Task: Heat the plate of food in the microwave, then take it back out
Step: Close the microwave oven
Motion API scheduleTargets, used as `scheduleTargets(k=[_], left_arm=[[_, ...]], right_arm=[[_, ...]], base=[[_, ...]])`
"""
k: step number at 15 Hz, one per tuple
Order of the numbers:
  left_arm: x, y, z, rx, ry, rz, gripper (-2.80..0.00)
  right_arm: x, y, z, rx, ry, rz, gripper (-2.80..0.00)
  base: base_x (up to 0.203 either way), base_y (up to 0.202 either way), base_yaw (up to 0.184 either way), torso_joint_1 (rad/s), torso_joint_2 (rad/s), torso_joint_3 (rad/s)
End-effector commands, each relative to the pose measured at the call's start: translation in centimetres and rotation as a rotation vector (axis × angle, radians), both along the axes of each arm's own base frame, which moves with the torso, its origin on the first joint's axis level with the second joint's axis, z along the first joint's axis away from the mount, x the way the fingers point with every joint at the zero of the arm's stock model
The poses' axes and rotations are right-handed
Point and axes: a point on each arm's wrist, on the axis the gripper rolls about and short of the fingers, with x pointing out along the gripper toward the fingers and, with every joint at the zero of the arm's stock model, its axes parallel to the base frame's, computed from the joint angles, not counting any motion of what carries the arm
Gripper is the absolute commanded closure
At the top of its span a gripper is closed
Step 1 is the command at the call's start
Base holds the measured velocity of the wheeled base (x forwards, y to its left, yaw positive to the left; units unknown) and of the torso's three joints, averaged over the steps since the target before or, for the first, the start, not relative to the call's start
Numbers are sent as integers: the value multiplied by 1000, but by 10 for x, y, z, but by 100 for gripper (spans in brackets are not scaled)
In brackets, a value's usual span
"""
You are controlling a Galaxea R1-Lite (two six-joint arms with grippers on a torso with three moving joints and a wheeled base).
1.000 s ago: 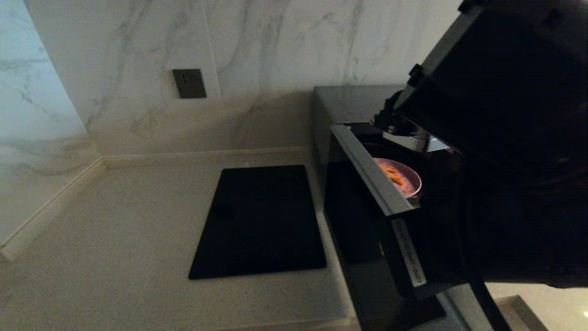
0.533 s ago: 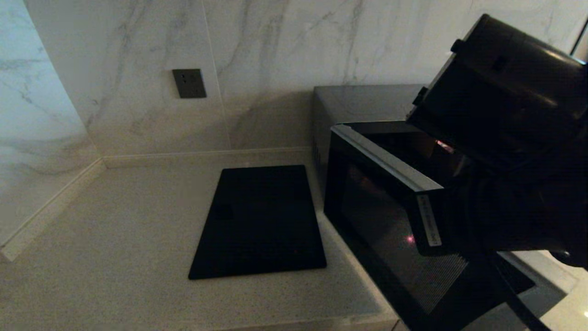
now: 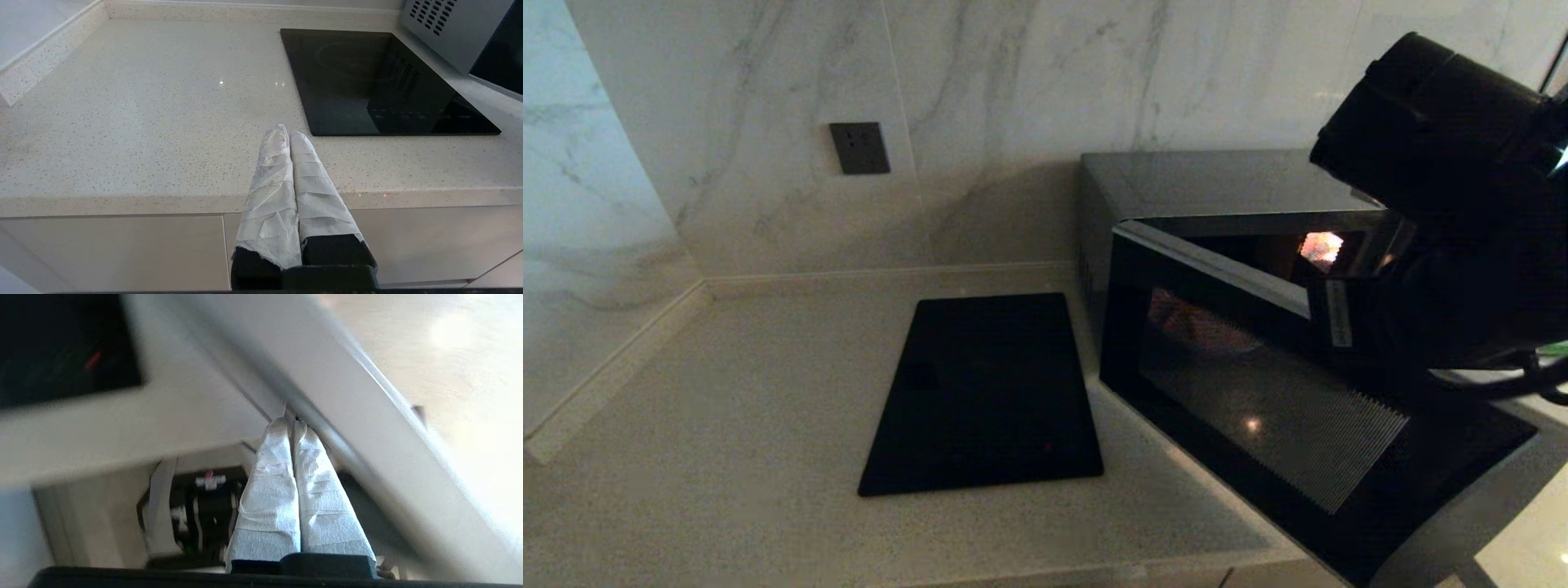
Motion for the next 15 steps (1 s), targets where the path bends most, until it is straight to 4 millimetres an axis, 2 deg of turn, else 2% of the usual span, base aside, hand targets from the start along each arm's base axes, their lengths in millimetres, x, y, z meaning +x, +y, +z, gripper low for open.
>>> scheduleTargets(k=[1, 4, 8, 13, 15], left_arm=[[0, 0, 0, -1, 1, 1, 0], [0, 0, 0, -1, 1, 1, 0], [0, 0, 0, -1, 1, 1, 0], [0, 0, 0, -1, 1, 1, 0], [0, 0, 0, -1, 1, 1, 0]], right_arm=[[13, -26, 0, -5, 5, -116, 0], [16, -50, 2, -3, 4, -204, 0], [29, -71, 4, 14, -15, -297, 0], [105, -104, -18, 52, -94, -433, 0], [123, -113, -25, 76, -115, -437, 0]], base=[[0, 0, 0, 0, 0, 0], [0, 0, 0, 0, 0, 0], [0, 0, 0, 0, 0, 0], [0, 0, 0, 0, 0, 0], [0, 0, 0, 0, 0, 0]])
